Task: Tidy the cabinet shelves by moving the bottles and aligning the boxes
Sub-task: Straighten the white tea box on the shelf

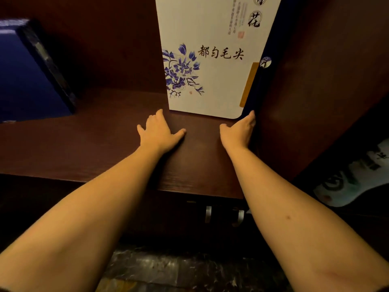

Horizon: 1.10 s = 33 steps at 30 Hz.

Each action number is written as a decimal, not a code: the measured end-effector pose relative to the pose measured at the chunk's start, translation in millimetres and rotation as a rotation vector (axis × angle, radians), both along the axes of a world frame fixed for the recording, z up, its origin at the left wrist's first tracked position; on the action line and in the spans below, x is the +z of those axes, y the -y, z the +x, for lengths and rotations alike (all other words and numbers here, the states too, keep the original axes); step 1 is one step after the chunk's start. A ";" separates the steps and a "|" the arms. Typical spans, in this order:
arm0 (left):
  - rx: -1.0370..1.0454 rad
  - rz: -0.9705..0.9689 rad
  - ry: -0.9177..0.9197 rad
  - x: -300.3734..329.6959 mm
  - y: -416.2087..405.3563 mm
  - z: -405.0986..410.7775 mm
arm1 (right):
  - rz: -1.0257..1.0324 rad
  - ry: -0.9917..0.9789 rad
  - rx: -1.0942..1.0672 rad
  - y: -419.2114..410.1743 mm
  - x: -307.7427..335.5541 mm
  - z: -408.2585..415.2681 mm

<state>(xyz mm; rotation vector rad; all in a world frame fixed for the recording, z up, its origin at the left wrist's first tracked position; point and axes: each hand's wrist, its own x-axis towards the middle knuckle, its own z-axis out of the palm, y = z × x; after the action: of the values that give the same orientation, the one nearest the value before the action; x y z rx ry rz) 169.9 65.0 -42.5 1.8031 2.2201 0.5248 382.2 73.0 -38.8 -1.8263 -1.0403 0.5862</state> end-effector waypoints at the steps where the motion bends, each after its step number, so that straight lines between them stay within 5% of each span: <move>1: 0.009 0.000 0.022 -1.1 -10.0 2.2 | 0.009 0.001 -0.022 -6.8 -0.2 0.9; 15: -0.048 0.125 0.166 -1.3 -43.3 -5.1 | -0.011 0.136 -0.282 -37.2 -8.9 -9.9; 33: -0.054 0.107 0.171 2.2 -13.9 -20.5 | -0.044 0.237 -0.091 0.3 -0.1 -5.0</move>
<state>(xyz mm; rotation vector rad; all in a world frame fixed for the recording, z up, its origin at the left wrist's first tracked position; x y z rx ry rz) 149.3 78.9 -40.3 1.7901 2.0595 0.7698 377.2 72.7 -38.9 -2.0059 -1.0995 0.3457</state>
